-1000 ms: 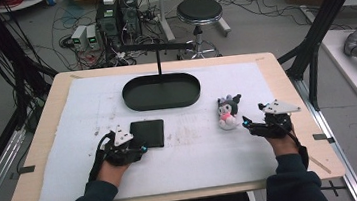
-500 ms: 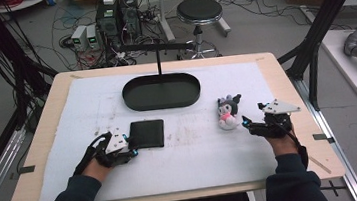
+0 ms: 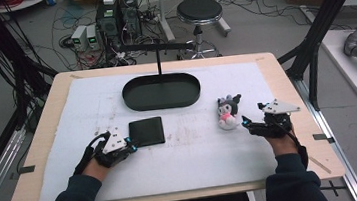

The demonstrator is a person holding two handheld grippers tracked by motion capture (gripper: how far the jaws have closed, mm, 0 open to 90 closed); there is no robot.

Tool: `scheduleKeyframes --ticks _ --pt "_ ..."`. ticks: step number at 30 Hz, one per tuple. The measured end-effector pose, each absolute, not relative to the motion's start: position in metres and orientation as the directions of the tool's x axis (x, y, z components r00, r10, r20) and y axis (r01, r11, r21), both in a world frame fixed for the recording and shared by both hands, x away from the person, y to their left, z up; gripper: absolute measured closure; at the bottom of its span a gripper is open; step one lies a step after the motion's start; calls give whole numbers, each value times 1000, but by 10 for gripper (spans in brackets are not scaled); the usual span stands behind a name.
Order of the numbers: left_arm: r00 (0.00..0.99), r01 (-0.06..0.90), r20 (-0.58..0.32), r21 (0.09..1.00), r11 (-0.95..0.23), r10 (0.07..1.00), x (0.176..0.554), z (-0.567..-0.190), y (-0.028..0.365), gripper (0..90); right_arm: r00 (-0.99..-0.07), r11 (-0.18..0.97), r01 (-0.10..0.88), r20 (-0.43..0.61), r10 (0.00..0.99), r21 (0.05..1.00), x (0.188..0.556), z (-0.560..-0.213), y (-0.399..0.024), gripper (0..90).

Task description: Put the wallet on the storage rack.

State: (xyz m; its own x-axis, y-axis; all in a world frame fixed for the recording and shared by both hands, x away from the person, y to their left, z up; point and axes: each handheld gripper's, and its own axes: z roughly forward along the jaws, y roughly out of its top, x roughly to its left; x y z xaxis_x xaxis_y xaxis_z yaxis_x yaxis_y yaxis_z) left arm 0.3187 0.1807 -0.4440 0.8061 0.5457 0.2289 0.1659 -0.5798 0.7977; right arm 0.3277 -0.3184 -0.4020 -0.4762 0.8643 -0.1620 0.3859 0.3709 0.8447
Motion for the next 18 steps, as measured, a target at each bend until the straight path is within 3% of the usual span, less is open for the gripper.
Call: scheduleKeyframes --ticks 1,3,4,7,12,14,15,18 --pt "795 175 233 795 -580 560 320 -445 180 525 -475 371 388 -162 865 844 328 -402 -319 257" --pt "799 176 248 775 -607 548 322 -448 179 472 -475 371 388 -161 865 844 328 -402 -318 257" --pt "795 195 241 767 -611 556 324 -451 178 397 -477 375 387 -165 863 842 328 -402 -318 257" --pt "797 230 201 770 -595 569 331 -450 178 381 -477 375 390 -164 863 841 328 -403 -317 257" --pt "824 232 182 755 -613 537 336 -447 179 442 -480 377 386 -166 861 842 329 -402 -316 258" --pt "841 211 191 746 -631 507 337 -444 178 485 -480 374 389 -162 862 842 329 -402 -316 257" --pt "846 202 197 743 -639 496 338 -442 177 565 -480 377 386 -166 862 842 329 -402 -316 258" --pt "853 195 186 752 -629 487 340 -442 175 601 -478 376 381 -169 862 845 329 -402 -316 258"
